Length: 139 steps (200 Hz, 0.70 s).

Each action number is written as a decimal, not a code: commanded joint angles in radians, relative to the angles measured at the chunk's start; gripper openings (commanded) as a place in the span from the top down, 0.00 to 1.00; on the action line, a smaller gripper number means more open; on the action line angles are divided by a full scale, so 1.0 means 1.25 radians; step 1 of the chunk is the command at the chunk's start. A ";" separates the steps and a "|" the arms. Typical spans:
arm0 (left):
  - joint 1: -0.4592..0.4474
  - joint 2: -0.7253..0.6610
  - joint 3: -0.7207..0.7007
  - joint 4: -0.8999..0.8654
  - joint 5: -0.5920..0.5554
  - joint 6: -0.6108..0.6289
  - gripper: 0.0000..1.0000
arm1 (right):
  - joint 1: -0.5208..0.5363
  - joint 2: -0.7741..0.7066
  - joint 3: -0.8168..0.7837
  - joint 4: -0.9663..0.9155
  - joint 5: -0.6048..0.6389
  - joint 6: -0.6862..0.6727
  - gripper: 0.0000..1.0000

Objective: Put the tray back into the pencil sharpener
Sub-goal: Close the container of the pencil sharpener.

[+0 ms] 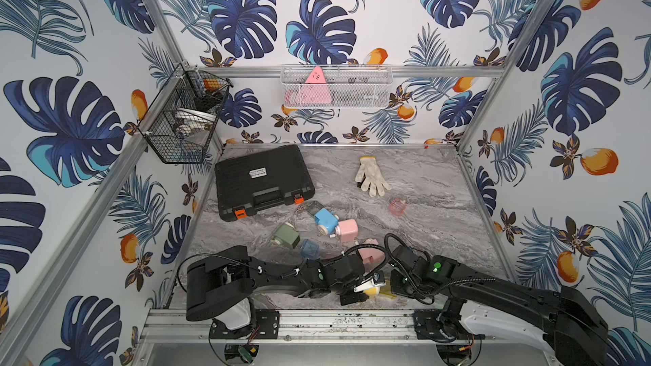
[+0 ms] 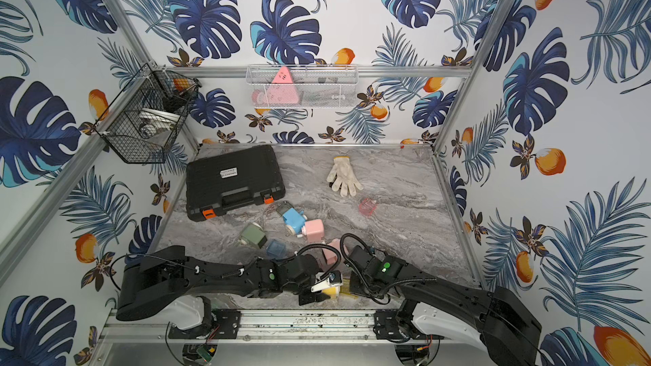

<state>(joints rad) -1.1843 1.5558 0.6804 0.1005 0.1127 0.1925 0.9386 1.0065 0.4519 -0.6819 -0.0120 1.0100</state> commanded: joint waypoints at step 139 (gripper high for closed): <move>0.000 0.012 -0.019 0.004 -0.025 0.032 0.57 | -0.007 -0.012 -0.015 0.060 -0.034 0.000 0.88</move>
<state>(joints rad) -1.1843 1.5597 0.6655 0.1410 0.1154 0.2092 0.9291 0.9813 0.4267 -0.6189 -0.0387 1.0134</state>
